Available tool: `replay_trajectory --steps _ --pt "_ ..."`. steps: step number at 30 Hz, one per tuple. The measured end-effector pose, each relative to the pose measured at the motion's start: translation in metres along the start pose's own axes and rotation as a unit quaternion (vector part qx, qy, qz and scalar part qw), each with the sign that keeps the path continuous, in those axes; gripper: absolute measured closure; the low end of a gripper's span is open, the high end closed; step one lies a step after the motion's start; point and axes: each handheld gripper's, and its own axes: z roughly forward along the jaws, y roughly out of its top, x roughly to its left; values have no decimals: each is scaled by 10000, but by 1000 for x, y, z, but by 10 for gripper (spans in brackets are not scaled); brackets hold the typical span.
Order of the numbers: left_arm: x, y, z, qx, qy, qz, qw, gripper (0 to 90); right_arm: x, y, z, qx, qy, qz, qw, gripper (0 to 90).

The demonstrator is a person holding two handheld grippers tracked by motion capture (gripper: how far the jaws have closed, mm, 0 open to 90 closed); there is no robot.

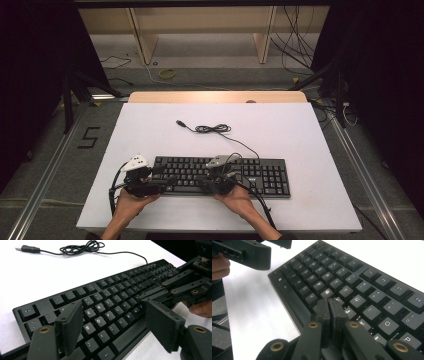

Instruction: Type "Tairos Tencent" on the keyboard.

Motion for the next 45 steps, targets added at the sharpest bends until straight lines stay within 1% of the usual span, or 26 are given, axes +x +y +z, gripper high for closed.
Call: replay_trajectory --steps 6,9,14,17,23,30,33,37,40,45 --pt "0 0 1 8 10 6 10000 306 0 0 -2 -27 46 -3 10000 839" --pt "1 0 1 3 31 3 10000 310 0 1 -5 -53 62 15 10000 802" --pt "2 1 2 20 58 -18 10000 326 -1 1 -11 -184 91 18 9998 740" --pt "2 1 3 44 81 -19 10000 339 -3 1 -15 -213 104 49 9997 686" --pt "1 1 5 101 85 0 9999 374 -5 0 -21 -257 98 87 9996 616" --pt "1 0 10 166 43 21 9999 456 -7 -2 -26 -301 75 100 9995 546" --pt "0 0 13 245 6 47 9997 500 -7 -3 -28 -299 69 84 9995 523" --pt "-2 0 17 365 -30 171 9992 577 -8 -4 -32 -347 84 57 9993 487" --pt "-5 -1 20 473 -79 249 9985 650 -7 -4 -36 -397 54 27 9992 441" --pt "-9 -2 28 738 6 459 9962 762 -7 -7 -44 -469 36 23 9989 416"
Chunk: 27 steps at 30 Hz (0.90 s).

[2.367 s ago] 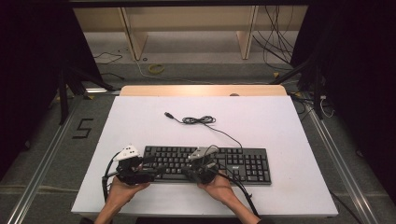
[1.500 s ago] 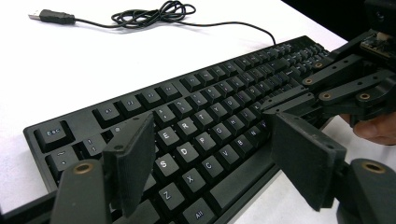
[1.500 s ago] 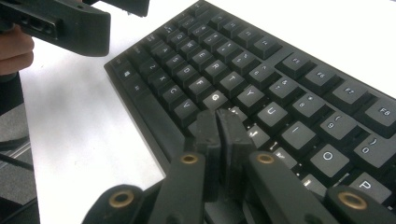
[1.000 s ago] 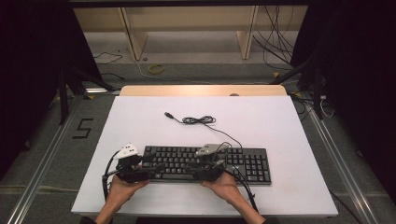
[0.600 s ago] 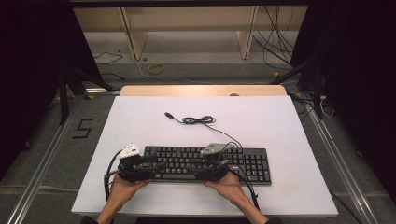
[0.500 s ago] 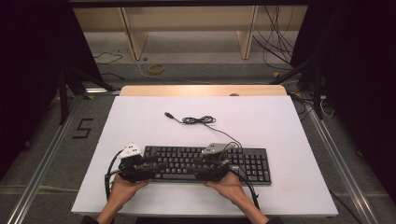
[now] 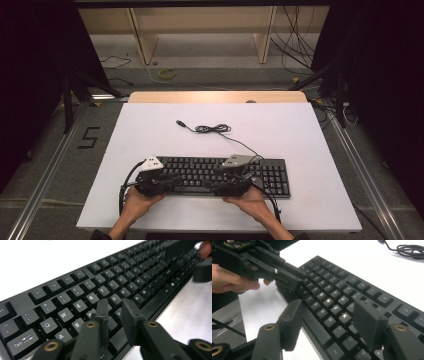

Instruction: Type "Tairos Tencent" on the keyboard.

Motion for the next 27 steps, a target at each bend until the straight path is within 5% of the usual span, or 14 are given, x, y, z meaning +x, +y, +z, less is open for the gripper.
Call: replay_trajectory --steps 8,21,27 --pt "-2 0 9 279 94 137 9995 891 -1 -3 -7 -45 -27 9 10000 400" --pt "-2 -1 13 472 102 146 9987 895 -1 -7 -14 -78 -60 14 10000 375" --pt "2 -3 13 412 -22 -43 9991 896 -1 -8 -15 -65 -74 26 9999 375"
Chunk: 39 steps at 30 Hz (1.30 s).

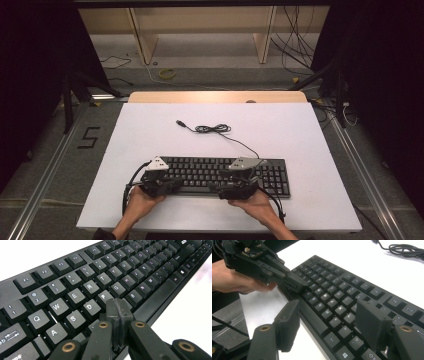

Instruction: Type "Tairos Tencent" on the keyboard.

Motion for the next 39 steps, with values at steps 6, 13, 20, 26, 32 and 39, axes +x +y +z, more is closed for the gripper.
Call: replay_trajectory --steps 6,13,20,26,32,39 --pt "-2 2 -3 -77 69 5 9999 861 -1 0 -1 -15 -1 3 10000 373" --pt "0 5 -12 -443 -7 -169 9989 719 -1 0 -1 -42 -8 13 10000 362" --pt "5 6 -17 -650 63 -348 9973 513 0 0 -2 -58 -10 15 10000 357" --pt "9 6 -20 -903 128 -481 9947 425 0 0 -2 -76 2 9 10000 352" --pt "14 7 -21 -998 204 -590 9930 382 1 -1 -1 -81 19 4 10000 343" --pt "19 9 -22 -1030 313 -660 9920 396 1 -3 -3 -79 11 23 10000 339"
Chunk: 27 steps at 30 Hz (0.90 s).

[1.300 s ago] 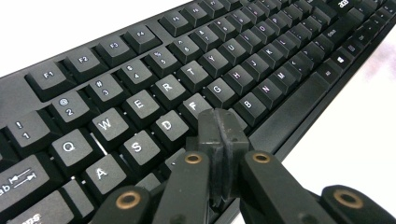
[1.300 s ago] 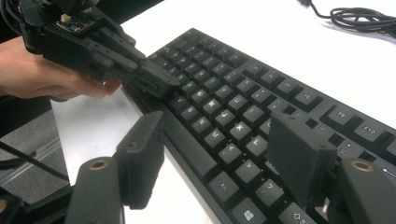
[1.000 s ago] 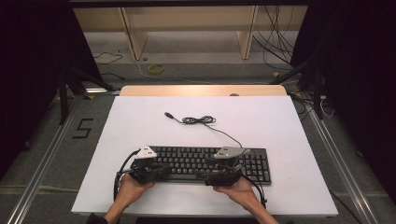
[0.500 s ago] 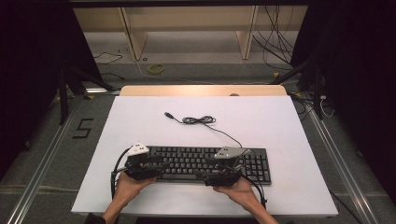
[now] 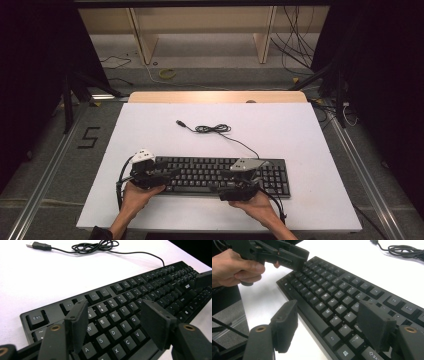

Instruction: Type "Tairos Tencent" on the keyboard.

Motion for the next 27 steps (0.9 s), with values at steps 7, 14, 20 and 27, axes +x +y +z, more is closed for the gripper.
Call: replay_trajectory --steps 7,14,20,27 --pt "3 1 2 59 42 7 10000 526 0 0 -1 -17 13 -7 10000 337" --pt "4 3 5 191 95 93 9997 714 1 -1 -1 -5 25 3 10000 337" --pt "4 3 8 272 139 154 9994 821 1 -1 0 -4 28 0 10000 337" --pt "5 5 9 281 144 193 9993 892 1 -1 0 8 30 -1 10000 337"
